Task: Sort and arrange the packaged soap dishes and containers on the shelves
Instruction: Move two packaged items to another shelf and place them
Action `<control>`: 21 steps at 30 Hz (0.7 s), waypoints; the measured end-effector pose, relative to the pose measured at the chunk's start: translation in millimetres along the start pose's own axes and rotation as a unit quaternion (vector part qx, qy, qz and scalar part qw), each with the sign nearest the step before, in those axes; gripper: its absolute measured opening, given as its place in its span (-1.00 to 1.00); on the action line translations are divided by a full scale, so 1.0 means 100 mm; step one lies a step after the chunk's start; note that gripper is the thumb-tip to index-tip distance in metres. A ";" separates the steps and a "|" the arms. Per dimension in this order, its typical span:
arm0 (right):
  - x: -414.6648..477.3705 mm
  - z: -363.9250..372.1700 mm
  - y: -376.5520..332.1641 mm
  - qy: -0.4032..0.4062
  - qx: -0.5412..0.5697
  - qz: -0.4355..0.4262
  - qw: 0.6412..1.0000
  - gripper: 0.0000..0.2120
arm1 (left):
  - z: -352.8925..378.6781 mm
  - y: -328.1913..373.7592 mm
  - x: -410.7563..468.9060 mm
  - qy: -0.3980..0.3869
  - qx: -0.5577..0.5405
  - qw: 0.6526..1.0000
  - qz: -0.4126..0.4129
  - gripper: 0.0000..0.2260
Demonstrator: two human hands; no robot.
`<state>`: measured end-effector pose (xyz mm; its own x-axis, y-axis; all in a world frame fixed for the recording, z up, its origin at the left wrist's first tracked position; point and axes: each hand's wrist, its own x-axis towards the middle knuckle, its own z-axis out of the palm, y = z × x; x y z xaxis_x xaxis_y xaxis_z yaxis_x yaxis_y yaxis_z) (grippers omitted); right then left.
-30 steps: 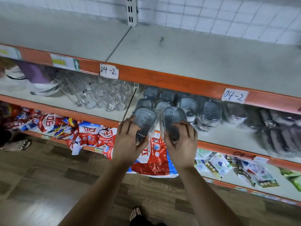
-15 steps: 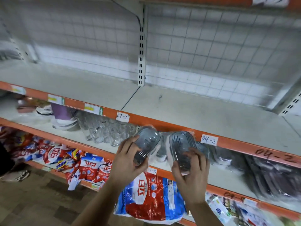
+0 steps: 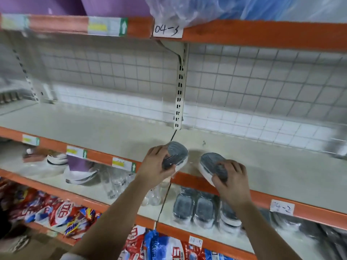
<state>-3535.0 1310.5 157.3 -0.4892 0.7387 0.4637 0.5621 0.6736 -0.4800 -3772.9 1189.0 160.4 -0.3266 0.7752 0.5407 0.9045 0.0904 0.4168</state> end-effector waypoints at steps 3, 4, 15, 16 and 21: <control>0.32 0.22 -0.02 -0.014 -0.029 0.029 0.999 -0.47 | 0.07 -0.41 0.32 -0.062 -0.020 0.998 0.017 -0.63; 0.42 0.29 -0.03 -0.022 -0.037 0.051 0.998 -0.52 | 0.11 -0.53 0.44 -0.088 -0.012 0.996 0.026 -0.60; 1.02 0.80 -0.03 0.064 -0.034 0.123 0.990 -0.71 | 0.56 -1.12 1.49 -0.166 0.005 0.981 0.103 -0.67; 1.02 0.81 -0.01 0.079 -0.036 0.116 0.989 -0.70 | 0.62 -1.11 1.51 -0.156 0.000 0.983 0.101 -0.67; 1.00 0.88 -0.05 0.130 -0.092 0.137 0.978 -0.62 | 0.84 -1.07 1.62 -0.119 0.021 0.988 0.097 -0.55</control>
<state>-3645.1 1383.2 140.9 -0.1301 0.8430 0.5219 0.7703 0.4174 -0.4821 -3899.5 1357.4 142.4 -0.0769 0.9048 0.4189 0.9561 -0.0523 0.2885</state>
